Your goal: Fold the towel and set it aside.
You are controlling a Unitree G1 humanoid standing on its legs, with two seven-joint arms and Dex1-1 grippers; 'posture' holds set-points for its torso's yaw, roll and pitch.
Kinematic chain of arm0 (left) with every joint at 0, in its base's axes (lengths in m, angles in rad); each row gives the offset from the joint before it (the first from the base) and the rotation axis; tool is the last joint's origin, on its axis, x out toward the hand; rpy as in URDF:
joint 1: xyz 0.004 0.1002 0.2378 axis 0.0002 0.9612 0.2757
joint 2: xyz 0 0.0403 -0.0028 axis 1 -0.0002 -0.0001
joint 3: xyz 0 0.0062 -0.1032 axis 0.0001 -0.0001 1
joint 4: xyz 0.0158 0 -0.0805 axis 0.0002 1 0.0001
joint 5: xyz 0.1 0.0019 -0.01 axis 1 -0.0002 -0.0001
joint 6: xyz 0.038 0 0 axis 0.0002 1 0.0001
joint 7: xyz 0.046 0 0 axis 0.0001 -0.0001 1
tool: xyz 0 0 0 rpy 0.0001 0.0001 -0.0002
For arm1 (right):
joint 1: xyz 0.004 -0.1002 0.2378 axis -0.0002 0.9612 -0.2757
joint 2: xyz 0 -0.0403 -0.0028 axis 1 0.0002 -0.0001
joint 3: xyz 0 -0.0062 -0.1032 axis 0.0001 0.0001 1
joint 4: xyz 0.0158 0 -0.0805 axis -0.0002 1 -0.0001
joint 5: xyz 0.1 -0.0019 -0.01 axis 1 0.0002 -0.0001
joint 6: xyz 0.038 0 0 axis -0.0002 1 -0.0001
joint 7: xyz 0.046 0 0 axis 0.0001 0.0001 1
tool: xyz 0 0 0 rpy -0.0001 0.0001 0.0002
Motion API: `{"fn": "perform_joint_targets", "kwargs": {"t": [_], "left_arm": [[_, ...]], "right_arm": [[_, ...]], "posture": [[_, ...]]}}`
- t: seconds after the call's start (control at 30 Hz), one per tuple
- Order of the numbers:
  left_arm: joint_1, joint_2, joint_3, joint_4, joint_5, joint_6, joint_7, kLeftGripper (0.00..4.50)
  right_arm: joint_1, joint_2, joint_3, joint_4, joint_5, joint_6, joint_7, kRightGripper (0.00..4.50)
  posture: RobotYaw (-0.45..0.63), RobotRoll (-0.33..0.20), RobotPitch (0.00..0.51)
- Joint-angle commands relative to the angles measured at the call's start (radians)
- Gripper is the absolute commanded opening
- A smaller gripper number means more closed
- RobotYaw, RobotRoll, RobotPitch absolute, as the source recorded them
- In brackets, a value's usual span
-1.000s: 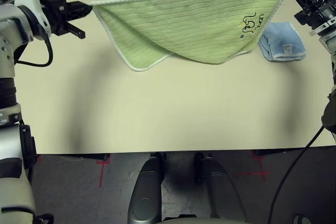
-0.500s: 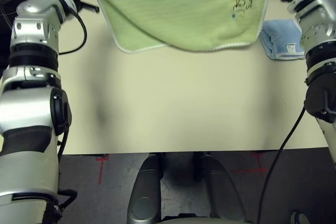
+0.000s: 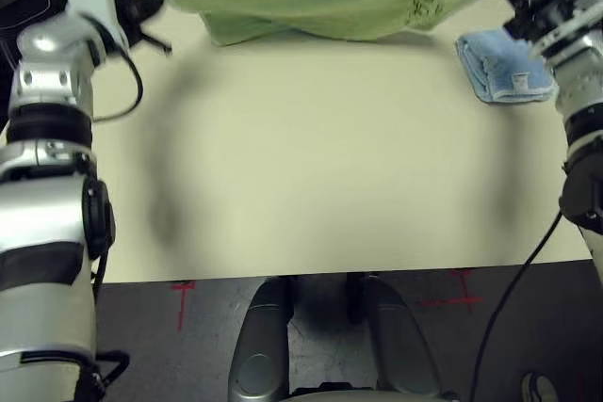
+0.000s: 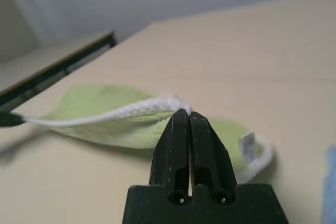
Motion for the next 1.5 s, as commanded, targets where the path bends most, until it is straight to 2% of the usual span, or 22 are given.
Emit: {"fn": "perform_joint_targets", "kwargs": {"t": [0.03,0.17,0.3,0.4,0.53,0.77,0.93,1.03,1.3,1.47,1.5], "left_arm": [[0.104,0.098,-0.023,-0.229,-0.037,0.174,-0.143,0.01],[0.185,0.175,-0.031,-0.346,-0.048,0.236,-0.234,0.01],[0.252,0.267,-0.045,-0.438,-0.071,0.257,-0.357,0.01],[0.313,0.333,-0.043,-0.528,-0.123,0.294,-0.462,0.01],[0.369,0.386,-0.026,-0.580,-0.165,0.307,-0.522,0.01],[0.407,0.476,-0.001,-0.572,-0.198,0.276,-0.601,0.01],[0.407,0.532,0.003,-0.559,-0.232,0.263,-0.649,0.01],[0.385,0.543,-0.014,-0.539,-0.241,0.251,-0.651,0.01],[0.327,0.499,-0.037,-0.513,-0.235,0.252,-0.651,0.01],[0.377,0.457,-0.025,-0.602,-0.227,0.204,-0.620,0.01],[0.396,0.453,-0.022,-0.630,-0.234,0.207,-0.616,0.19]], "right_arm": [[0.055,-0.039,0.095,-0.052,-0.075,0.031,0.140,0.00],[0.117,-0.079,0.224,-0.081,-0.184,-0.066,0.272,0.00],[0.139,-0.122,0.300,-0.090,-0.240,-0.115,0.385,0.00],[0.172,-0.159,0.406,-0.125,-0.232,-0.138,0.411,0.00],[0.204,-0.211,0.531,-0.161,-0.202,-0.188,0.412,0.00],[0.183,-0.276,0.568,-0.101,-0.235,-0.288,0.412,0.00],[0.177,-0.285,0.582,-0.111,-0.193,-0.268,0.412,0.00],[0.158,-0.271,0.554,-0.108,-0.169,-0.237,0.412,0.00],[0.140,-0.255,0.515,-0.084,-0.179,-0.233,0.412,0.00],[0.137,-0.245,0.503,-0.078,-0.178,-0.242,0.412,0.00],[0.135,-0.242,0.499,-0.076,-0.179,-0.243,0.412,0.00]], "posture": [[0.04,0.000,0.304],[0.04,0.000,0.303],[0.04,0.000,0.305],[0.04,0.000,0.306],[0.05,0.000,0.307],[0.05,0.000,0.305],[0.05,0.000,0.304],[0.06,0.000,0.302],[0.05,0.000,0.295],[0.05,0.000,0.292],[0.05,0.000,0.292]]}}
